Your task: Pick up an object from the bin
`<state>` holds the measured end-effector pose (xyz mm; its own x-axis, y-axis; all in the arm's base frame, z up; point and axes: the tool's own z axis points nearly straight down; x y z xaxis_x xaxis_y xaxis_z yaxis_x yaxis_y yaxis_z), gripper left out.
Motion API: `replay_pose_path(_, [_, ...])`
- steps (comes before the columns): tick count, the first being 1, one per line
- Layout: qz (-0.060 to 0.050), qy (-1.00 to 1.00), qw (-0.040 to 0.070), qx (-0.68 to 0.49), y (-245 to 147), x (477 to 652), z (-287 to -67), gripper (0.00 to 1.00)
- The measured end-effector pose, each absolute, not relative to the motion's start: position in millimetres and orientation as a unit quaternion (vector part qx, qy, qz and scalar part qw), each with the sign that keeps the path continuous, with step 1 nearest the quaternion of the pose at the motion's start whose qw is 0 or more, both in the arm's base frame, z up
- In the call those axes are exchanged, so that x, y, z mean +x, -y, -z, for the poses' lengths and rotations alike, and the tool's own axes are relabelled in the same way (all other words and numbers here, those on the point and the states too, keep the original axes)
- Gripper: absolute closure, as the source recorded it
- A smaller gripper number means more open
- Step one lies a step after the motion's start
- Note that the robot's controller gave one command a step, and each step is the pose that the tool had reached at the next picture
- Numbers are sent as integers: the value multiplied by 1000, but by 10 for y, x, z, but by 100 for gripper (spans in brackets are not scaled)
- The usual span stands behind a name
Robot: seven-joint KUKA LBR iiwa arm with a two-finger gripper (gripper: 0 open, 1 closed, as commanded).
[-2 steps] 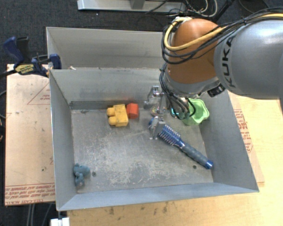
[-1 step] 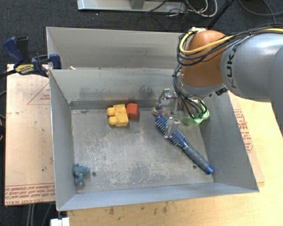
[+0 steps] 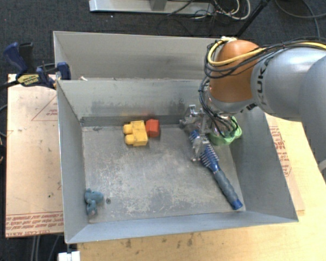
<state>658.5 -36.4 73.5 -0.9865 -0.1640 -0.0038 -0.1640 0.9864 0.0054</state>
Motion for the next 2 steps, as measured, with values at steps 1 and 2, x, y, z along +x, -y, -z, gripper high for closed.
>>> replay_pose_path(1, [0,-974,8,-227,1025,6440,-749,0])
replay_pose_path(2, [-11,-936,6,-351,1353,6447,-1151,0])
